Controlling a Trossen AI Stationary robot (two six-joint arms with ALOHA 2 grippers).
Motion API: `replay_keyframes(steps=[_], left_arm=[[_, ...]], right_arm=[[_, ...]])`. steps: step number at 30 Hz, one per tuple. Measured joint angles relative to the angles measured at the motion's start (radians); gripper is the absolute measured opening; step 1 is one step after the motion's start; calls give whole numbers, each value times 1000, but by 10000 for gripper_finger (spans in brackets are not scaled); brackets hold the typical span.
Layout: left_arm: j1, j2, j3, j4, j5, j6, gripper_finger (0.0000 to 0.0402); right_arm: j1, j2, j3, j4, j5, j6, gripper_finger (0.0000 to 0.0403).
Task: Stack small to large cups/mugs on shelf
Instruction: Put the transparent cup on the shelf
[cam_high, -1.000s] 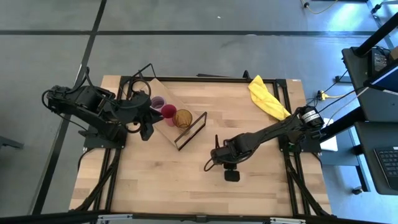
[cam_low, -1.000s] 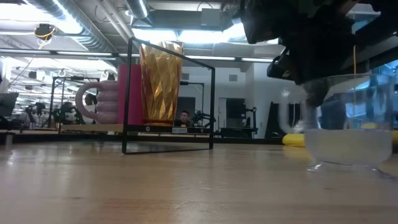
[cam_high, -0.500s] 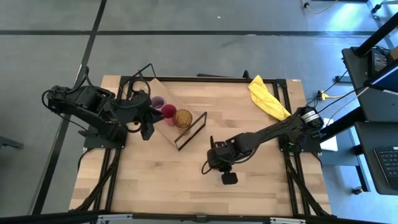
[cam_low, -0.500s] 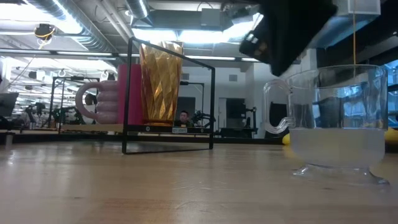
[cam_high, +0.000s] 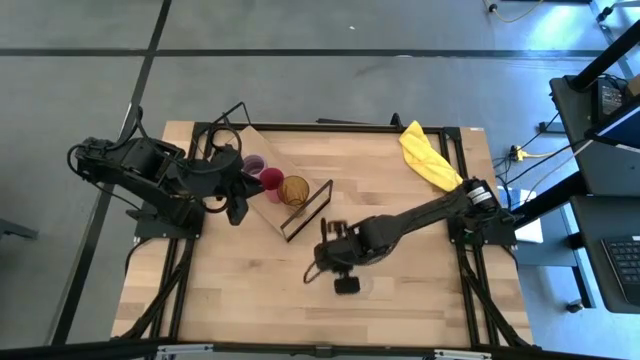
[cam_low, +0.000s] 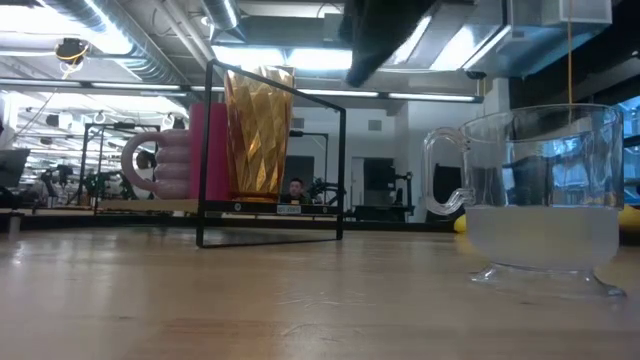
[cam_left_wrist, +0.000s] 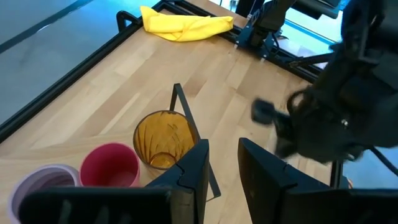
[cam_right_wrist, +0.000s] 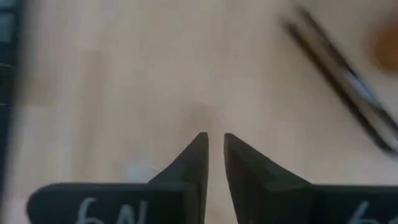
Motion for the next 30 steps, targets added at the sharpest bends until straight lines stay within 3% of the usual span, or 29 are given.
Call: replay_keyframes(steps=[4, 8, 20, 30], left_arm=[[0, 0, 0, -1, 0, 0, 80], [0, 0, 0, -4, 0, 0, 80], [-1, 0, 0, -9, 11, 0, 80], [-1, 0, 0, -20, 38, 0, 80]], right_arm=[[-72, 0, 17, -219, 61, 120, 48], [-112, 0, -59, -336, 1, 243, 21], [-103, -3, -340, -115, -320, 616, 4], [-127, -8, -383, -28, -500, 738, 4]])
